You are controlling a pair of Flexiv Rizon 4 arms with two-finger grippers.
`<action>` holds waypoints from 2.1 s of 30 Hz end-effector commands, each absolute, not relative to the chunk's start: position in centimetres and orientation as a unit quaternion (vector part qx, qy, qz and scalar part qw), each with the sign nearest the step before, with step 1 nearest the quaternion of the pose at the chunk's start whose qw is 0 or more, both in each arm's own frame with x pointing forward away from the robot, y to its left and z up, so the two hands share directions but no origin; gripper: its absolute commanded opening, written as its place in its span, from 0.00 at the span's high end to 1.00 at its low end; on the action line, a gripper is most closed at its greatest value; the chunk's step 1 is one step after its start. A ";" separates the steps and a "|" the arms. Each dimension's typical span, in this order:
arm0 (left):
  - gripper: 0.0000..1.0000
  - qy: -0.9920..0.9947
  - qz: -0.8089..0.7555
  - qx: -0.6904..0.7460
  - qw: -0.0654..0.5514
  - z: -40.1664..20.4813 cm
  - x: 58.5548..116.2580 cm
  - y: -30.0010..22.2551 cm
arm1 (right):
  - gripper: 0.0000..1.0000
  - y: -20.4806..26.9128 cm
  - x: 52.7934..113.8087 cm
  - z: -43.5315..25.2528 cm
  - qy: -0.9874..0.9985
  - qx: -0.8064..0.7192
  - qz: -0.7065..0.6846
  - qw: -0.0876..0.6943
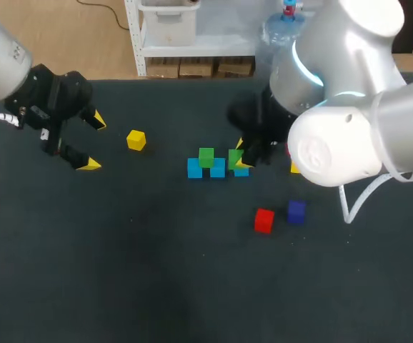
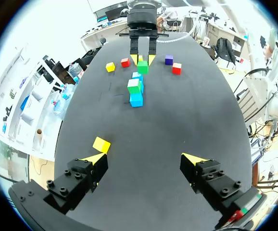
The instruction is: Place the blue cubes, place green cubes on the blue cubes, place the yellow cubes on the green cubes, then place the red cubes on the yellow cubes, and place purple cube on the red cubes.
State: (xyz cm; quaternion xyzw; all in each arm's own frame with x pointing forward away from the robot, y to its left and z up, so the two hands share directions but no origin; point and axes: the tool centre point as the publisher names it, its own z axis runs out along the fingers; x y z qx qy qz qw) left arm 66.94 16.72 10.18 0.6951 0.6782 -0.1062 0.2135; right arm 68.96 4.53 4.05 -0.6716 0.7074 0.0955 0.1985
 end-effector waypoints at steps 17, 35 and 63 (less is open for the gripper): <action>0.00 0.677 -0.107 0.696 0.215 10.1 66.9 16.8 | 1.00 5.1 70.3 3.5 0.711 -0.667 0.097 0.200; 0.00 0.677 -0.107 0.696 0.215 10.1 66.9 16.8 | 1.00 5.4 70.9 2.7 0.712 -0.668 0.097 0.194; 0.00 0.677 -0.107 0.696 0.215 10.1 66.9 16.8 | 1.00 5.4 71.2 2.5 0.709 -0.672 0.097 0.191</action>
